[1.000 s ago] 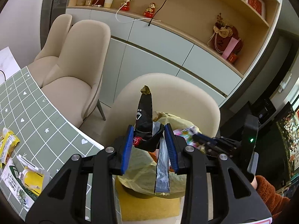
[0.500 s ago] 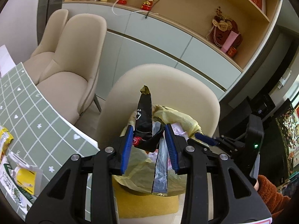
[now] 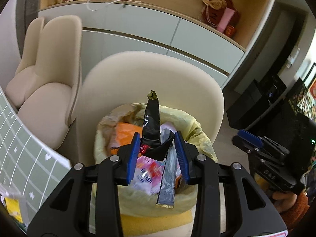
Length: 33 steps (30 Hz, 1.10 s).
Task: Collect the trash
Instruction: 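Open the right tool while the left opens, dropping both items into the bag, then move both open tools back over the table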
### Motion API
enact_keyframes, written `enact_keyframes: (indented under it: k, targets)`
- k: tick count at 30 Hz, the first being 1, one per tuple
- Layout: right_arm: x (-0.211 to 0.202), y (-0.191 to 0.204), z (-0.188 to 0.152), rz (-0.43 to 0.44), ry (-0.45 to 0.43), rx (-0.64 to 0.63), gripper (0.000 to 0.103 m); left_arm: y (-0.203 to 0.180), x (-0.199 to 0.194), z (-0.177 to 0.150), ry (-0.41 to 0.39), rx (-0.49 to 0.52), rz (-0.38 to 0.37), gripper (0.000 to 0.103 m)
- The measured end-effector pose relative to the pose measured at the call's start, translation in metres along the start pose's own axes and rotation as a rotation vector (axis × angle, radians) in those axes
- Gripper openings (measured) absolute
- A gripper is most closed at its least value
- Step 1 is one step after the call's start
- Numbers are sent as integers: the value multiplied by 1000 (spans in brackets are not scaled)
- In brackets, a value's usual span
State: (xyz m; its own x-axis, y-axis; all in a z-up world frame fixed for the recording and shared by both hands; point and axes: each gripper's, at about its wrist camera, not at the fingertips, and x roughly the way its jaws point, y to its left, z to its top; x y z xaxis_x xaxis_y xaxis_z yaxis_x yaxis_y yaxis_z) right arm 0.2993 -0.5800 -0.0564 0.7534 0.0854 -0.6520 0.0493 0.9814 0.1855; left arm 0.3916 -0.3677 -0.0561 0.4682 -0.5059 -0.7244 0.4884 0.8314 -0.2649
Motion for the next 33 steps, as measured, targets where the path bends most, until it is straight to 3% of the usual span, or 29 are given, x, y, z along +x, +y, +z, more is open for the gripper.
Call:
enact_keyframes:
  k: [2, 8, 11, 16, 19, 21, 27, 33]
  targets:
    - [-7, -7, -6, 3, -1, 32, 32, -4, 9, 0, 7, 3, -18, 35]
    - [-16, -9, -16, 7, -7, 46, 32, 1, 17, -11, 31, -45, -38, 52]
    - [-17, -6, -16, 17, -22, 47, 32, 8, 2, -19, 12, -81, -40, 53]
    - [-16, 12, -6, 61, -59, 41, 33, 29, -48, -42, -54, -101, 21, 54]
    - [-21, 42, -2, 167, -117, -18, 46, 56, -86, -57, -105, -144, 95, 54]
    - [-22, 62, -2, 198, -152, -63, 46, 80, -112, -69, -139, -185, 177, 54]
    - [8, 160, -11, 383, -3, -246, 46, 166, -176, -115, -169, -358, 371, 54]
    - [39, 290, -47, 561, 173, -426, 46, 247, -235, -164, -169, -480, 481, 54]
